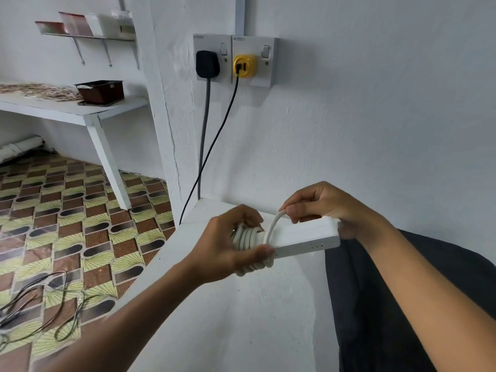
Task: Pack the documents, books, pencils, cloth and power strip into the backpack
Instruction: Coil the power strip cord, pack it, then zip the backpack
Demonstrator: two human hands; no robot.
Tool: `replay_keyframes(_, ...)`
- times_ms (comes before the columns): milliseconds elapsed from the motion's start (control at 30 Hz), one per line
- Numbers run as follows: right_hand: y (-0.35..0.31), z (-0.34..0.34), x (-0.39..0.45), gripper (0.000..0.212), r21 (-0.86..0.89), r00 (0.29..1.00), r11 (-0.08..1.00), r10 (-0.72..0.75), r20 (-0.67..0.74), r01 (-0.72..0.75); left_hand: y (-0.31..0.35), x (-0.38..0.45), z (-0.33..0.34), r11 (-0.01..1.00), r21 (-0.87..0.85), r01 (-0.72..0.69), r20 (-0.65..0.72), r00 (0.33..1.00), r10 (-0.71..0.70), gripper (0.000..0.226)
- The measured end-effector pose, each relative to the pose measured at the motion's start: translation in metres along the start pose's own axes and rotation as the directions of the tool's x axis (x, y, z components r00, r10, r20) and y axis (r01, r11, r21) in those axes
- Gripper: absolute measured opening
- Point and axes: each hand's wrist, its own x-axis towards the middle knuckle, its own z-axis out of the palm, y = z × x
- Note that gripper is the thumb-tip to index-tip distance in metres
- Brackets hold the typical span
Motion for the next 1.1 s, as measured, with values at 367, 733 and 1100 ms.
replay_keyframes(367, 0.042, 0.045, 0.013, 0.022, -0.009, 0.998, 0.999, 0.034, -0.058, -0.034, 0.005, 0.004, -0.002, 0.862, -0.466, 0.198, -0.114, 0.953, -0.28, 0.033)
replay_keyframes(733, 0.088, 0.008, -0.003, 0.029, -0.797, 0.934, 0.586, -0.184, -0.306, -0.145, 0.028, 0.018, -0.039, 0.655, -0.723, 0.219, -0.081, 0.915, -0.395, 0.041)
replay_keyframes(1100, 0.098, -0.072, -0.002, 0.029, -0.58, 0.683, 0.711, -0.193, -0.705, -0.398, 0.038, 0.022, -0.082, 0.645, -0.744, 0.174, -0.163, 0.889, -0.428, 0.039)
